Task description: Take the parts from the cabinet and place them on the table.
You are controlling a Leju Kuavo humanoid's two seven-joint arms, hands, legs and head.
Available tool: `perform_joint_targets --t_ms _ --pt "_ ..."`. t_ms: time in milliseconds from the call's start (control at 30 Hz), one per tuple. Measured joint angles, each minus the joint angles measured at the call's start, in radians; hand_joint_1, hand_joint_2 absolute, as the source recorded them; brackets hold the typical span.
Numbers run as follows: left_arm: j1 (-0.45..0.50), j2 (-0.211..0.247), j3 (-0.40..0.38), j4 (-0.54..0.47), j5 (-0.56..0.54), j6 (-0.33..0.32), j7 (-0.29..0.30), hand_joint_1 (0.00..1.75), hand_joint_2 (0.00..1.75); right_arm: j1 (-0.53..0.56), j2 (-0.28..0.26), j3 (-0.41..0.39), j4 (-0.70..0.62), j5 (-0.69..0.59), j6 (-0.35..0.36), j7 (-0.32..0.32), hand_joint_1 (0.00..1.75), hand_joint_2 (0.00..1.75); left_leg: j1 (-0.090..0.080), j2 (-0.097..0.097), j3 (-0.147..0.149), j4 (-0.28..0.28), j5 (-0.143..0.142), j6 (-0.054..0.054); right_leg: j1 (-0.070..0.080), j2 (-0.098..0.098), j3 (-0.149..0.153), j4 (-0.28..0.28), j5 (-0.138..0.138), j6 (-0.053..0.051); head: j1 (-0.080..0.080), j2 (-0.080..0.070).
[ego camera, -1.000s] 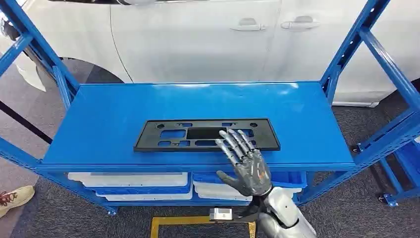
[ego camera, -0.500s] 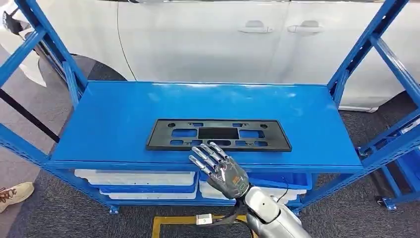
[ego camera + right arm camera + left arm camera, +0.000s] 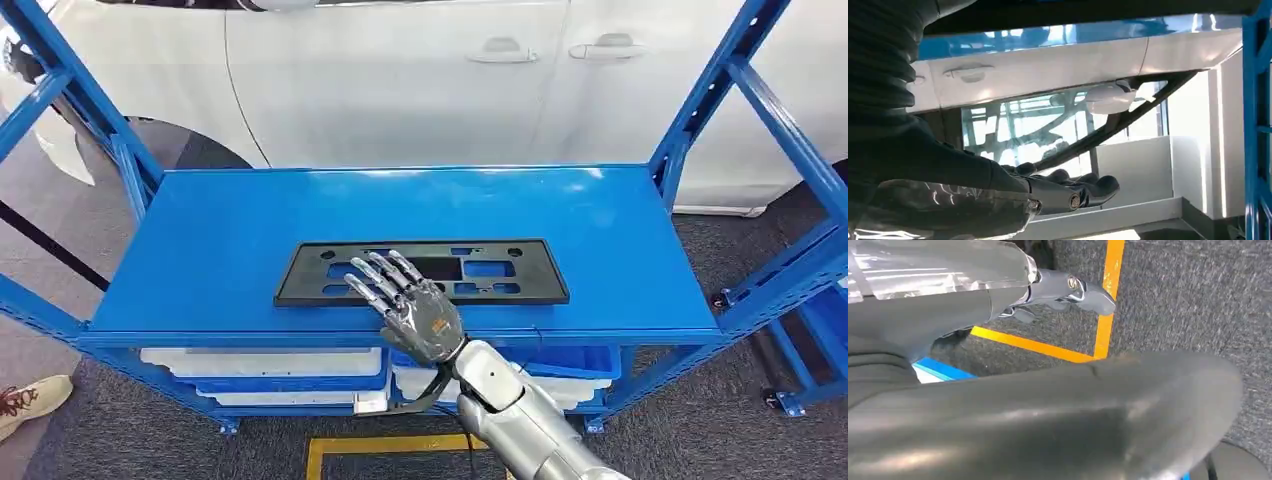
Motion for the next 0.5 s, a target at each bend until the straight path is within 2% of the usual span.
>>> perform_joint_targets --t_ms 33,67,167,200,233,267,333,367,400,433,467,500 --pt "-0.002 0.000 0.000 0.000 0.000 0.000 0.000 0.00 0.00 -0.011 0.010 0.000 0.011 0.005 0.000 0.008 0.00 1.75 0.001 0.000 0.032 -0.075 0.013 0.003 0.000 0.000 0.000 0.003 -0.003 0.005 0.000 0.000" --pt "-0.004 0.000 0.000 0.000 0.000 0.000 0.000 0.00 0.00 -0.021 0.016 0.000 0.024 0.013 -0.001 0.016 0.00 1.75 -0.007 0.000 0.043 -0.091 0.004 0.009 0.008 0.001 -0.005 0.008 -0.005 0.010 0.000 0.000" --pt "-0.001 0.000 0.000 0.000 0.000 0.000 0.001 0.00 0.00 -0.038 0.033 0.004 0.067 0.055 -0.001 0.046 0.00 1.75 -0.010 -0.003 0.035 -0.085 0.008 0.026 0.006 0.001 -0.004 -0.001 0.002 0.026 0.000 0.000" --pt "0.000 0.000 0.000 0.000 0.000 0.000 0.002 0.00 0.00 -0.043 0.037 0.008 0.076 0.073 -0.002 0.056 0.00 1.75 -0.003 -0.003 0.038 -0.094 0.013 0.034 0.009 0.001 -0.004 0.000 0.000 0.032 0.000 0.000" --pt "-0.002 0.000 0.000 0.000 0.000 0.000 0.002 0.00 0.00 -0.052 0.041 0.012 0.091 0.097 -0.002 0.076 0.00 1.75 -0.001 -0.002 0.040 -0.099 0.017 0.042 0.003 -0.001 -0.009 0.017 -0.017 0.037 0.000 0.000" --pt "-0.004 0.000 0.000 0.000 0.000 0.000 0.002 0.00 0.00 -0.063 0.045 0.018 0.107 0.118 -0.002 0.092 0.00 1.75 -0.001 -0.001 0.038 -0.099 0.018 0.047 0.004 -0.003 -0.030 0.064 -0.050 0.038 0.000 0.000" --pt "-0.004 0.000 0.000 0.000 0.000 0.000 0.002 0.00 0.00 -0.074 0.048 0.030 0.146 0.139 -0.002 0.113 0.00 1.75 -0.004 0.000 0.036 -0.099 0.018 0.053 0.002 -0.003 -0.106 0.228 -0.129 0.042 0.000 0.000" --pt "-0.002 0.000 0.000 0.000 0.000 0.000 0.002 0.00 0.00 -0.073 0.048 0.034 0.159 0.143 -0.002 0.115 0.00 1.75 -0.006 0.000 0.036 -0.099 0.018 0.055 0.002 -0.003 -0.138 0.294 -0.148 0.043 0.000 0.000" --pt "-0.001 0.000 0.000 0.000 0.000 0.000 0.002 0.00 0.00 -0.073 0.048 0.037 0.171 0.145 -0.002 0.116 0.00 1.75 -0.007 0.000 0.036 -0.098 0.018 0.055 0.001 -0.003 -0.149 0.314 -0.143 0.043 0.000 0.000" --pt "-0.001 0.000 0.000 0.000 0.000 0.001 0.002 0.00 0.00 -0.074 0.049 0.042 0.179 0.145 -0.002 0.116 0.00 1.75 -0.008 -0.001 0.037 -0.098 0.018 0.055 0.001 -0.003 -0.139 0.290 -0.117 0.041 0.000 0.000" --pt "-0.001 0.000 0.000 0.000 0.000 0.001 0.002 0.00 0.00 -0.077 0.050 0.043 0.186 0.150 -0.002 0.120 0.00 1.75 -0.009 -0.002 0.038 -0.097 0.017 0.054 0.001 -0.003 -0.110 0.227 -0.077 0.037 0.000 0.000" --pt "-0.002 0.000 0.000 0.000 0.000 0.002 0.003 0.00 0.00 -0.084 0.055 0.044 0.199 0.160 -0.002 0.131 0.00 1.75 -0.010 -0.003 0.040 -0.097 0.016 0.053 0.002 -0.003 -0.066 0.136 -0.029 0.030 0.000 0.000"
